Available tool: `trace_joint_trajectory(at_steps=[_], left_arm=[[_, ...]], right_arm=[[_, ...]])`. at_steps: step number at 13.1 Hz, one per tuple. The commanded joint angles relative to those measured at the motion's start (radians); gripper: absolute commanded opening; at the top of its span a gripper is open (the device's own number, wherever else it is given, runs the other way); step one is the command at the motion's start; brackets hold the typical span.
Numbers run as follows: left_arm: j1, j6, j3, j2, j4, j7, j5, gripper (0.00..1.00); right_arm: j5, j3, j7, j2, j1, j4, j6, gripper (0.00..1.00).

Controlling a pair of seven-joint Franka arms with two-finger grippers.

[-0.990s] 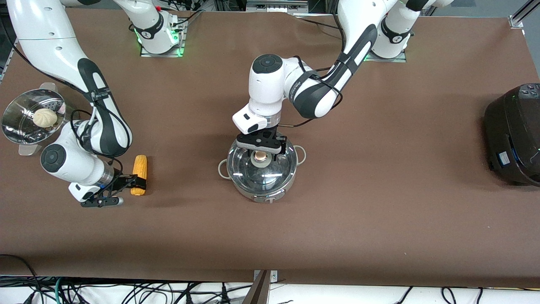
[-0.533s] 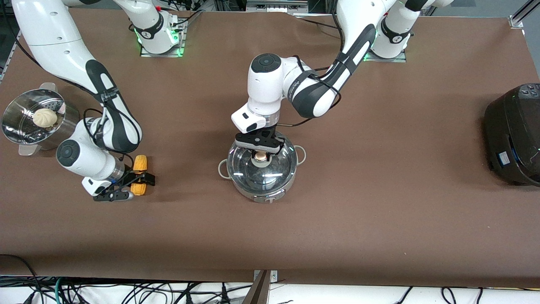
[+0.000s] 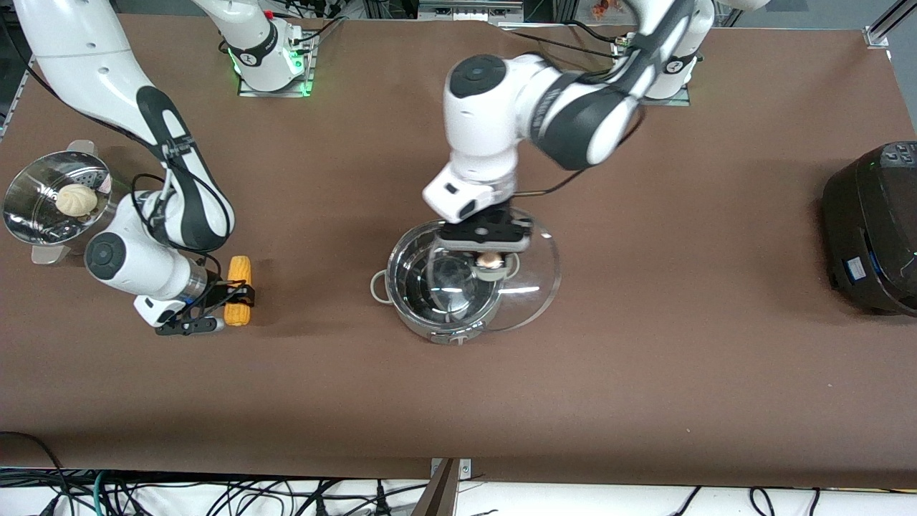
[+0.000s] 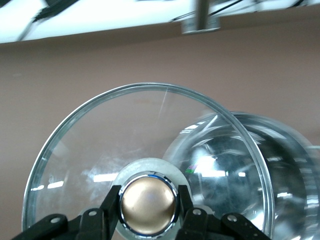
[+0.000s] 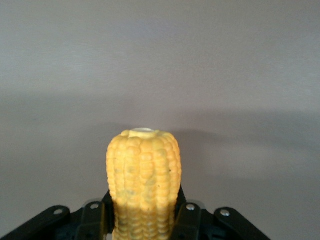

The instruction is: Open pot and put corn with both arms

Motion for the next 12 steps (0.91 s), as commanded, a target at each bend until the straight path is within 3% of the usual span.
trace_joint_trajectory(at_steps=[1,3,5,7,8,10,12], left_arm=[[0.192,-0.103,-0.011,-0.069,-0.067,0.32,-0.119,0.03],[0.306,-0.156,-0.011,-0.087,-0.142,0.547,-0.138,0.07],[0.42,-0.142,-0.011,-0.083,-0.268,0.734,-0.142,0.07],[0.481,0.022,-0.011,-0.084,-0.426,0.773,-0.141,0.08],[0.495,0.118,-0.011,-0.087,-0.499,0.774,-0.139,0.16],[0.514,0.141,-0.011,-0.105,-0.532,0.773,-0.139,1.0],[0.514,0.048,-0.013,-0.161,-0.502,0.769,-0.142,1.0]], right_arm=[[0.018,0.012,-0.004,-0.104,-0.004,0.031,-0.158,0.0],[0.019,0.091,0.056,-0.156,-0.003,0.074,-0.238,0.0],[0.008,0.205,0.272,-0.165,0.007,0.155,-0.287,0.0],[-0.033,0.256,0.484,-0.113,0.104,0.273,-0.3,0.0],[-0.068,0.256,0.547,-0.078,0.167,0.343,-0.3,0.0],[-0.096,0.256,0.632,0.02,0.275,0.477,-0.295,0.0],[-0.12,0.228,0.731,0.133,0.38,0.609,-0.265,0.0]])
